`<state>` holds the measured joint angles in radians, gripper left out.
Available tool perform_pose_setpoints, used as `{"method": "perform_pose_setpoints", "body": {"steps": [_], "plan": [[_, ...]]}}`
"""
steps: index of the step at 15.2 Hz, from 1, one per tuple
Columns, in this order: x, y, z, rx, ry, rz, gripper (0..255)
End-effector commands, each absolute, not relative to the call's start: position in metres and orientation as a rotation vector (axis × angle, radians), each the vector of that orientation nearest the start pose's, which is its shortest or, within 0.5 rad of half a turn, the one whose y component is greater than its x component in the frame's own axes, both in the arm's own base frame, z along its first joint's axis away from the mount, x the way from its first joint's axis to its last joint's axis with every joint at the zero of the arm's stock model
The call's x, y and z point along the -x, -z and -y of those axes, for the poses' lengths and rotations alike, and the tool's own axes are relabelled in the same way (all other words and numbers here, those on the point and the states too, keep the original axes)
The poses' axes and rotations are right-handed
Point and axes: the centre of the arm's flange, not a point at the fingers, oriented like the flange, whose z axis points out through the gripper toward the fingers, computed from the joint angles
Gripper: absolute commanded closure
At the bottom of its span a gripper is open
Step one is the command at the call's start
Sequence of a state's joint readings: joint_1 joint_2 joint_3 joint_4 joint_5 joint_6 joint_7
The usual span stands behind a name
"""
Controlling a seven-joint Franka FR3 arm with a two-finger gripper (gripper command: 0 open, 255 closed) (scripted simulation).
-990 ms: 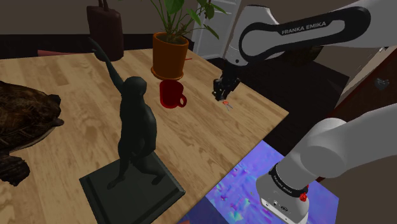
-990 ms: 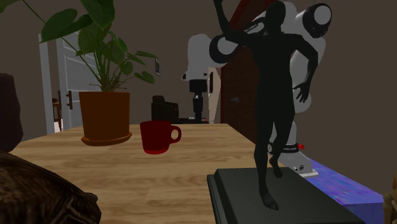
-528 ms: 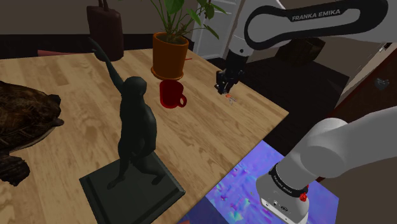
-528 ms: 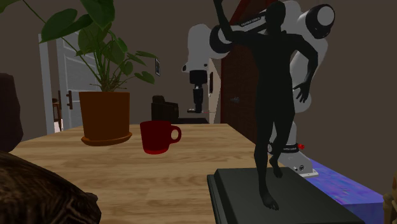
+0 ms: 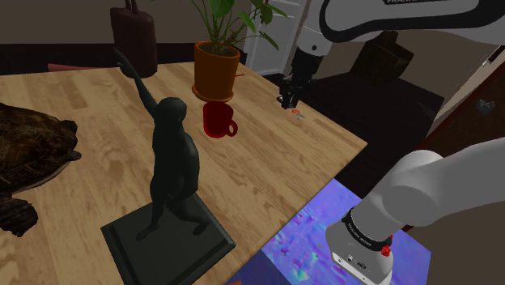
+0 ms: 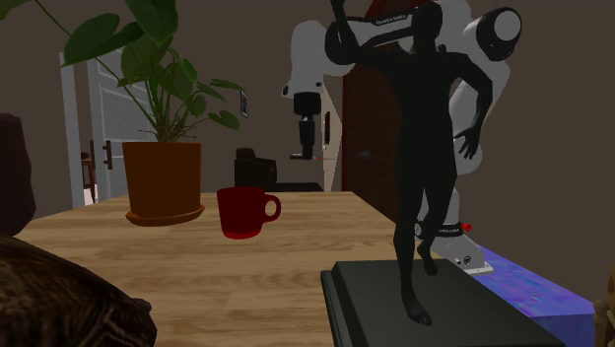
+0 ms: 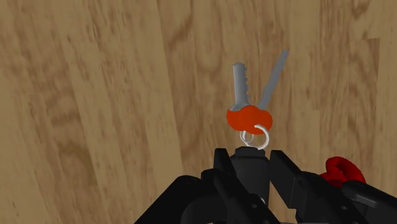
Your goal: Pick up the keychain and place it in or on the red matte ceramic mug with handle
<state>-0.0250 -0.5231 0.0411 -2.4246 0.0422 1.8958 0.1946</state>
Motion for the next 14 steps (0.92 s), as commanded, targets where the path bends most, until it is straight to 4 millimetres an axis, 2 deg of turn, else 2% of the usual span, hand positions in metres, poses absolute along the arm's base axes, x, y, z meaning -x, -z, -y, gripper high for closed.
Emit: {"method": "perform_pose_setpoints", "body": {"steps": [1, 14], "plan": [[-0.392, -0.503, -0.011, 3.108, -0.013, -0.308, 255], [-0.512, -0.507, -0.134, 3.108, -0.013, -0.308, 255]]}}
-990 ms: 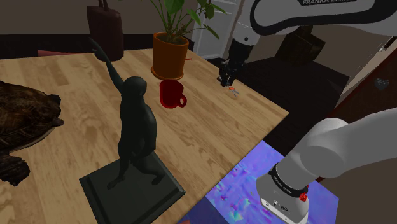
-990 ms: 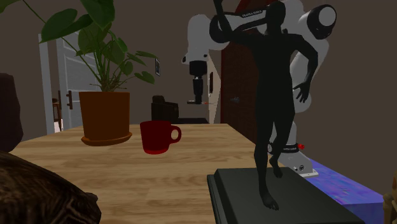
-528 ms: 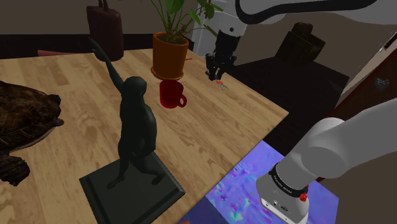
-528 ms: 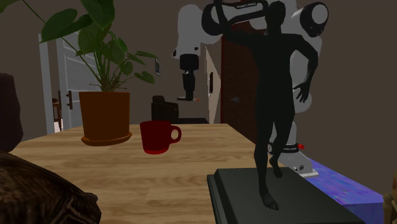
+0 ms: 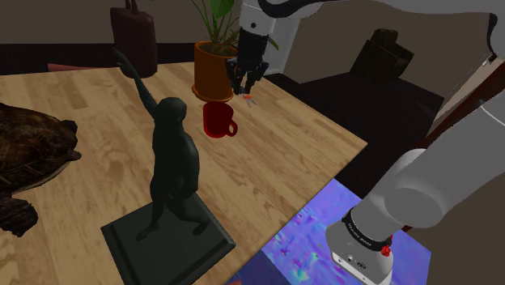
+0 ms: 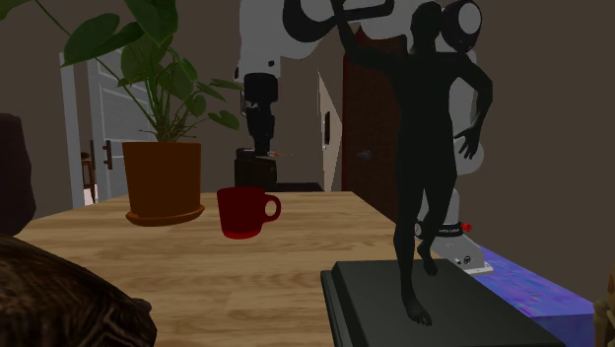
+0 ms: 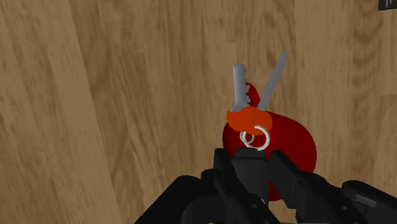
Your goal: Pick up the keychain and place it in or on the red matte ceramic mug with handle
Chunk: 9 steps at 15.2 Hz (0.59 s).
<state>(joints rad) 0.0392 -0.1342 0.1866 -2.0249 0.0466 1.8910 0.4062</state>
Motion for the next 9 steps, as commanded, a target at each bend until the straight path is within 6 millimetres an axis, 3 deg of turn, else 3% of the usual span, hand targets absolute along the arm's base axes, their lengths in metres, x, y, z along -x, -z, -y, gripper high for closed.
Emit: {"method": "perform_pose_setpoints", "body": {"steps": [1, 3, 9], "plan": [[-0.521, -0.507, -0.143, 3.108, -0.013, -0.308, 255], [-0.542, -0.508, -0.164, 3.108, -0.013, -0.308, 255], [-0.542, -0.476, -0.164, 3.108, -0.013, -0.308, 255]]}}
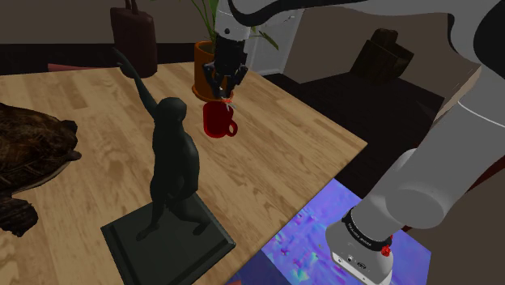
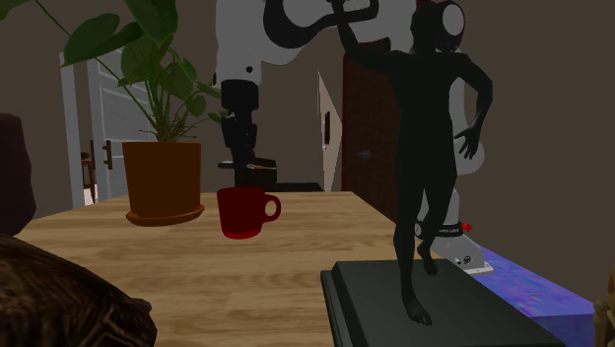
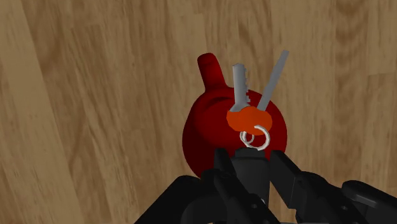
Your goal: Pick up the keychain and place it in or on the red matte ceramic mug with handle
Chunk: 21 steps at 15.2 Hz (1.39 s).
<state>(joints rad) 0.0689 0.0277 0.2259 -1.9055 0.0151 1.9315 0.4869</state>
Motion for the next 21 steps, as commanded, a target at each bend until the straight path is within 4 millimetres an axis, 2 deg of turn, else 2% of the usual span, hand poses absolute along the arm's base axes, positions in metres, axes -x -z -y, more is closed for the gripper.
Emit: {"method": "perform_pose_setpoints", "body": {"steps": [1, 8, 16, 17, 21], "plan": [[-0.542, -0.471, -0.164, 3.108, -0.013, -0.308, 255], [-0.542, -0.434, -0.164, 3.108, -0.013, -0.308, 255], [-0.542, -0.433, -0.164, 3.108, -0.013, -0.308, 255], [-0.542, -0.433, -0.164, 3.108, -0.013, -0.308, 0], [-0.542, -0.433, -0.165, 3.108, -0.013, -0.308, 0]]}}
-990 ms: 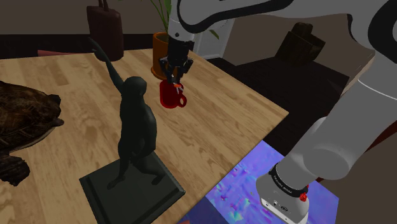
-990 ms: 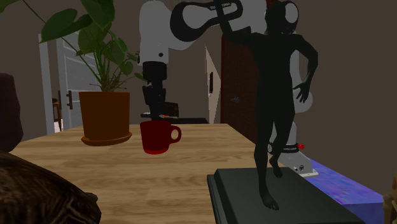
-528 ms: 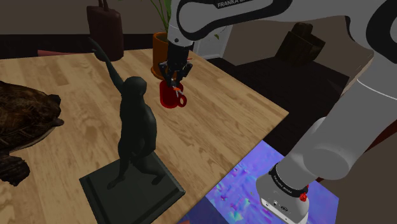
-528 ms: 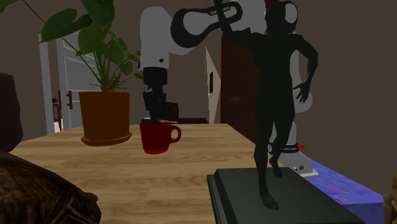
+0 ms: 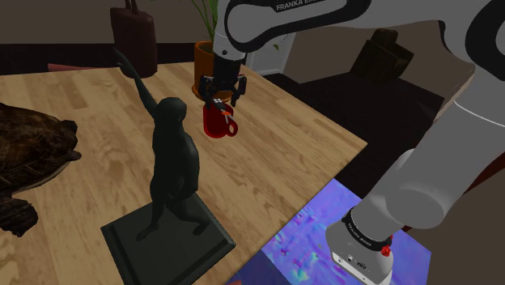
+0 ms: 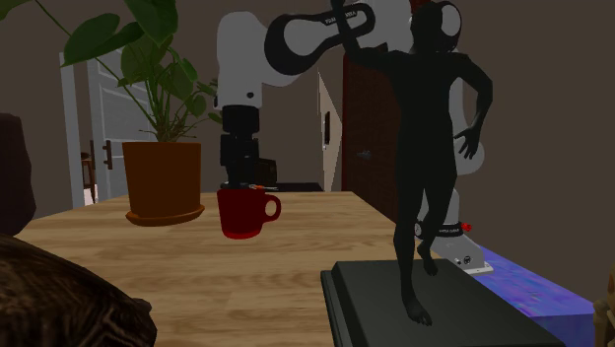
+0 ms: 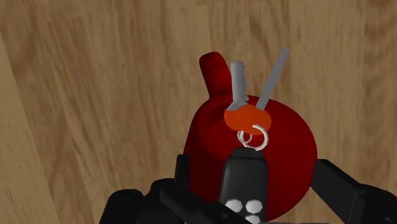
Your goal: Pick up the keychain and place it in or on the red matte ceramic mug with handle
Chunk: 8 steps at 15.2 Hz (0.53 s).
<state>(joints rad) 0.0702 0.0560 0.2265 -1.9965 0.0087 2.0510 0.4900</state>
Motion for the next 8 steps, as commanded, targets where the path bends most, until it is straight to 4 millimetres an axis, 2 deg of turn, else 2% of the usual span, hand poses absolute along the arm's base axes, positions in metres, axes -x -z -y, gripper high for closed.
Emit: {"method": "perform_pose_setpoints", "body": {"steps": [1, 5, 8], "plan": [[-0.542, -0.433, -0.164, 3.108, -0.013, -0.308, 0], [-0.542, -0.483, -0.163, 3.108, -0.013, -0.308, 0], [-0.542, -0.483, -0.163, 3.108, -0.013, -0.308, 0]]}}
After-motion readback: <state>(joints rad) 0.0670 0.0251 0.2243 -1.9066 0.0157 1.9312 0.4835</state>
